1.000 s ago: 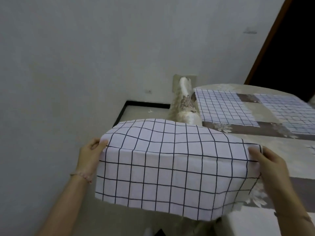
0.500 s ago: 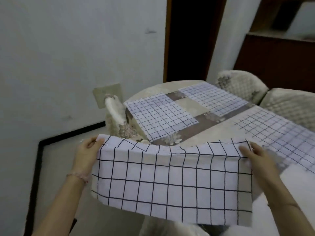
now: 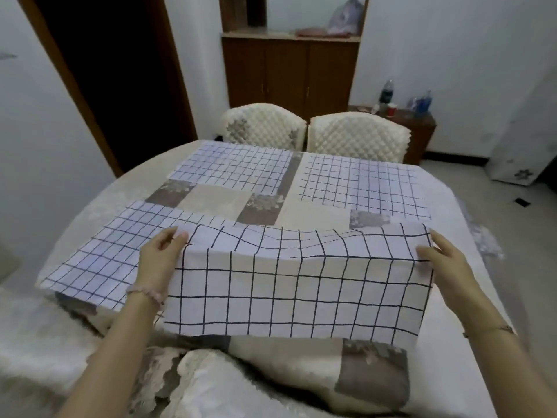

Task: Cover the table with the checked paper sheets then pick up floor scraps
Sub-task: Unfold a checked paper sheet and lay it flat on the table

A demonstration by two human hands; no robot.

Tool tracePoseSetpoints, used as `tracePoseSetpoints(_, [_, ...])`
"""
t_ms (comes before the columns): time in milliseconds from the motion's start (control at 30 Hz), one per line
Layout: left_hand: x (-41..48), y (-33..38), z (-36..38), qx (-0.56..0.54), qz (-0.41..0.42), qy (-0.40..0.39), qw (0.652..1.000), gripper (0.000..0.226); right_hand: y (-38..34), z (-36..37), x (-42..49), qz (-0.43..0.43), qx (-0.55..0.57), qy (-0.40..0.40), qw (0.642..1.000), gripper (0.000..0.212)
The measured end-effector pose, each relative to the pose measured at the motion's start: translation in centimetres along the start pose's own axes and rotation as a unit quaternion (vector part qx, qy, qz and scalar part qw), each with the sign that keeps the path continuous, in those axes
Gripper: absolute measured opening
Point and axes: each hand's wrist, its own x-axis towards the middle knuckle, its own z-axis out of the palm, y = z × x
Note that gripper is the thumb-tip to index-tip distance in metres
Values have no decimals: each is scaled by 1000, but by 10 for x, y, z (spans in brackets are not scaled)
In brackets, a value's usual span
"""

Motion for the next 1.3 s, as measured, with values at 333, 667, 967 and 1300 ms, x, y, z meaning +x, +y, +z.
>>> tracePoseSetpoints(333, [61, -64, 82, 85, -104, -140, 981, 39, 74, -22, 24, 95, -93, 103, 986, 53])
tracePoseSetpoints(667, [73, -121, 129, 203, -153, -183, 950, 17, 133, -27, 58, 189, -190, 86, 960, 50])
tracePoseSetpoints(967, [66, -128, 129, 234, -143, -210, 939, 17, 149, -43, 39, 182, -211, 91, 956, 37])
tracePoseSetpoints(1300, [39, -128, 123, 244, -150, -212, 934, 30, 158, -67, 14, 176, -238, 104, 950, 38])
